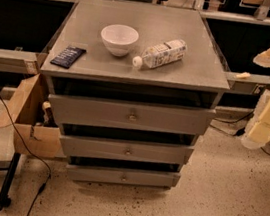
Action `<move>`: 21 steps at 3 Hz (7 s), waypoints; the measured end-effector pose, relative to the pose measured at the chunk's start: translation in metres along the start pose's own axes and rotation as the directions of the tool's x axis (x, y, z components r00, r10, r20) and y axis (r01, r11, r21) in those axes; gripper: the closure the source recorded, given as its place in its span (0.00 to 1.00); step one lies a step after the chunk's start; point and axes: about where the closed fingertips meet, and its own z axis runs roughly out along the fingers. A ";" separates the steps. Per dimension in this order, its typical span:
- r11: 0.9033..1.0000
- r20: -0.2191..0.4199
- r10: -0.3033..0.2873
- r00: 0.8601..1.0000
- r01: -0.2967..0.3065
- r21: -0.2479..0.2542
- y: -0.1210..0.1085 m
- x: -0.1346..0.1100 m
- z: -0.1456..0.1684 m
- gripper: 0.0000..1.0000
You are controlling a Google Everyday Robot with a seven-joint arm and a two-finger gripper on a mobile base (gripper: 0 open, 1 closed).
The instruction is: Open bottom drawer
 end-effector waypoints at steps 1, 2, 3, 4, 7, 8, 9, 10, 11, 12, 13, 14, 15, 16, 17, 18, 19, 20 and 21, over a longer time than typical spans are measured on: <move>1.000 -0.007 -0.001 1.000 0.001 0.008 0.000 -0.003 -0.003 0.00; 0.995 0.010 0.093 0.996 -0.094 0.039 0.018 -0.006 0.005 0.00; 0.934 0.076 0.355 0.932 -0.356 0.006 0.061 0.001 0.075 0.00; 0.884 0.098 0.467 0.879 -0.463 -0.062 0.095 0.000 0.141 0.00; 0.704 0.001 0.669 0.743 -0.634 -0.319 0.230 0.008 0.358 0.00; 0.702 0.002 0.672 0.740 -0.637 -0.319 0.230 0.008 0.358 0.00; 0.684 0.053 0.701 0.712 -0.648 -0.336 0.215 0.005 0.383 0.00; 0.674 0.188 0.729 0.658 -0.644 -0.361 0.170 -0.008 0.427 0.00; 0.700 0.355 0.714 0.603 -0.603 -0.383 0.111 -0.037 0.459 0.00; 0.666 0.379 0.745 0.549 -0.593 -0.452 0.082 -0.053 0.517 0.00; 0.550 0.235 0.822 0.519 -0.616 -0.563 0.101 -0.062 0.610 0.00; 0.480 0.152 0.851 0.502 -0.629 -0.611 0.126 -0.064 0.664 0.00; 0.478 0.151 0.853 0.500 -0.630 -0.612 0.127 -0.064 0.664 0.00; 0.460 0.143 0.864 0.483 -0.638 -0.617 0.126 -0.063 0.671 0.00; 0.421 0.179 0.896 0.407 -0.650 -0.633 0.111 -0.059 0.692 0.00; 0.395 0.228 0.916 0.330 -0.646 -0.653 0.085 -0.063 0.722 0.00; 0.399 0.307 0.917 0.256 -0.634 -0.663 0.048 -0.067 0.750 0.00; 0.424 0.374 0.901 0.220 -0.628 -0.653 0.028 -0.065 0.746 0.00; 0.442 0.420 0.887 0.193 -0.619 -0.649 0.018 -0.068 0.745 0.00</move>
Offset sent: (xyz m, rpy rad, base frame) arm -0.0311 0.0159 -0.1323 0.0794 0.0624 -0.3281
